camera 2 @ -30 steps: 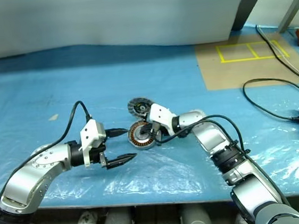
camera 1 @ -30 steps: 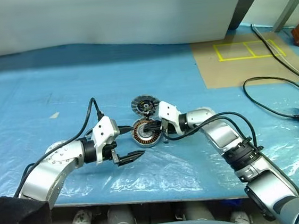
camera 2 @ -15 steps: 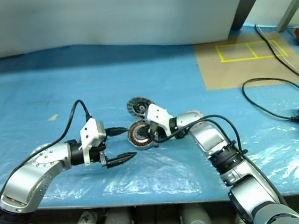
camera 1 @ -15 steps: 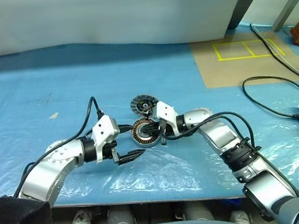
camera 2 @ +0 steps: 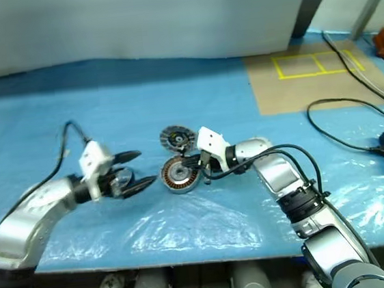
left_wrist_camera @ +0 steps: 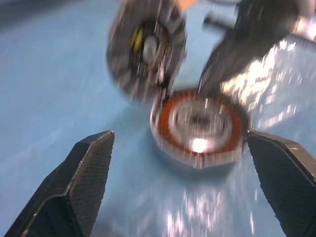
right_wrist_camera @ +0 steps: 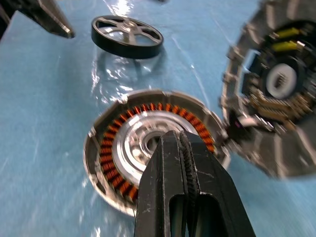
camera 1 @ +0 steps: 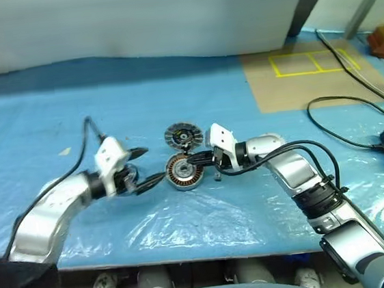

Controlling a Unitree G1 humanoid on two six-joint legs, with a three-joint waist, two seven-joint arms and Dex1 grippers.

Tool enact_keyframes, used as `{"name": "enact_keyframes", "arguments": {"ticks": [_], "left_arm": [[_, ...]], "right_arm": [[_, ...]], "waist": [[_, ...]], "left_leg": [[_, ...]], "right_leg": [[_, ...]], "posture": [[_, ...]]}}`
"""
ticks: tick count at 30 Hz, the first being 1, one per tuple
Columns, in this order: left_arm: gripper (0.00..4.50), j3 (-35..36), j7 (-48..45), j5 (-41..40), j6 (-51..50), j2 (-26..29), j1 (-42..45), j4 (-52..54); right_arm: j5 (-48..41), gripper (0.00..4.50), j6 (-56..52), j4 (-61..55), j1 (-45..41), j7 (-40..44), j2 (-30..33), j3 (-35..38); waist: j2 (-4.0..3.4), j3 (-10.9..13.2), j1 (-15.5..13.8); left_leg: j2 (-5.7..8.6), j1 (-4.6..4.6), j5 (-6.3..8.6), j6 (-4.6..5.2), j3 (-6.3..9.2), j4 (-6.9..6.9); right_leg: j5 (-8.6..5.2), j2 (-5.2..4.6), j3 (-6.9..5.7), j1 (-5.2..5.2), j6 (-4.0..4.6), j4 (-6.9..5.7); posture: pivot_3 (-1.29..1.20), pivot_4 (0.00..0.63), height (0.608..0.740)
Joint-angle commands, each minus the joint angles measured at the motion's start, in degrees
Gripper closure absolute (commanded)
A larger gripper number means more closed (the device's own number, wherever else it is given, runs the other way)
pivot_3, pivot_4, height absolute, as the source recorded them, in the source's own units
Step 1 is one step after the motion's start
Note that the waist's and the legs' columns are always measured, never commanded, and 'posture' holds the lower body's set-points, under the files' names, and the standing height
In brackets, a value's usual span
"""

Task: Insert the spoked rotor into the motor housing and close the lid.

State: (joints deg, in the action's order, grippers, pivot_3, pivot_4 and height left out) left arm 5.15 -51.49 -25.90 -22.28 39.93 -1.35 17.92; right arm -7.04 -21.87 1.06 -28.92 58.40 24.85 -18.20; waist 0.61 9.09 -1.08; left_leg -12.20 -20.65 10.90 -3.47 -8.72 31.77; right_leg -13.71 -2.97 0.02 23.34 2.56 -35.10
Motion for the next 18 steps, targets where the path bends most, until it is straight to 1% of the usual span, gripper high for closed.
{"name": "enact_keyframes", "arguments": {"ticks": [1,4,6,10,14,18], "left_arm": [[0.0,6.4,-4.1,0.0,7.2,2.0,-2.4,-4.2],[0.0,9.3,-6.8,-2.7,7.0,3.8,0.2,-6.9],[0.0,9.4,-9.0,-2.5,7.9,5.1,2.1,-8.8],[0.0,8.1,-11.0,-2.2,9.3,5.1,6.0,-12.1],[0.0,6.1,-12.0,-0.8,11.0,4.0,9.2,-15.5],[0.0,4.0,-13.8,0.5,12.2,4.0,11.9,-18.6]], "right_arm": [[-1.5,4.47,-1.1,-3.8,0.9,-1.3,0.6,2.4],[-2.6,4.47,-2.6,-6.7,2.3,-1.3,1.9,3.7],[-3.6,4.47,-3.7,-8.8,2.9,-1.1,2.8,4.6],[-4.8,4.47,-4.8,-10.9,3.3,-1.5,4.0,5.4],[-4.9,4.47,-5.2,-11.7,3.3,-3.0,4.1,6.3],[-5.0,4.47,-5.7,-12.8,3.9,-4.1,4.7,6.9]], "waist": [[-0.01,0.0,-0.6],[-0.05,0.1,-2.2],[-0.09,0.1,-2.8],[-0.11,0.1,-2.9],[-0.12,0.1,-2.9],[-0.12,0.1,-2.8]], "left_leg": [[-0.09,0.05,0.0,0.0,0.09,-0.11],[-0.43,-0.16,-0.01,0.01,0.14,0.02],[-0.46,-0.1,-0.01,0.01,0.11,0.13],[-0.31,0.0,-0.01,0.01,0.01,0.16],[-0.43,0.04,-0.01,0.0,0.01,0.15],[-0.43,0.09,-0.01,0.0,0.0,0.17]], "right_leg": [[0.02,0.06,-0.17,0.03,-0.02,0.13],[0.01,0.3,-0.29,0.06,0.02,0.11],[0.01,0.29,-0.27,-0.02,0.06,0.09],[0.02,0.18,-0.13,-0.06,0.04,0.09],[0.02,0.27,-0.15,-0.02,0.06,-0.03],[0.04,0.28,-0.14,-0.02,0.02,-0.12]], "posture": [[0.0,0.15,0.74],[0.0,0.15,0.74],[0.0,0.15,0.74],[0.0,0.15,0.74],[0.0,0.15,0.74],[0.0,0.15,0.74]]}}
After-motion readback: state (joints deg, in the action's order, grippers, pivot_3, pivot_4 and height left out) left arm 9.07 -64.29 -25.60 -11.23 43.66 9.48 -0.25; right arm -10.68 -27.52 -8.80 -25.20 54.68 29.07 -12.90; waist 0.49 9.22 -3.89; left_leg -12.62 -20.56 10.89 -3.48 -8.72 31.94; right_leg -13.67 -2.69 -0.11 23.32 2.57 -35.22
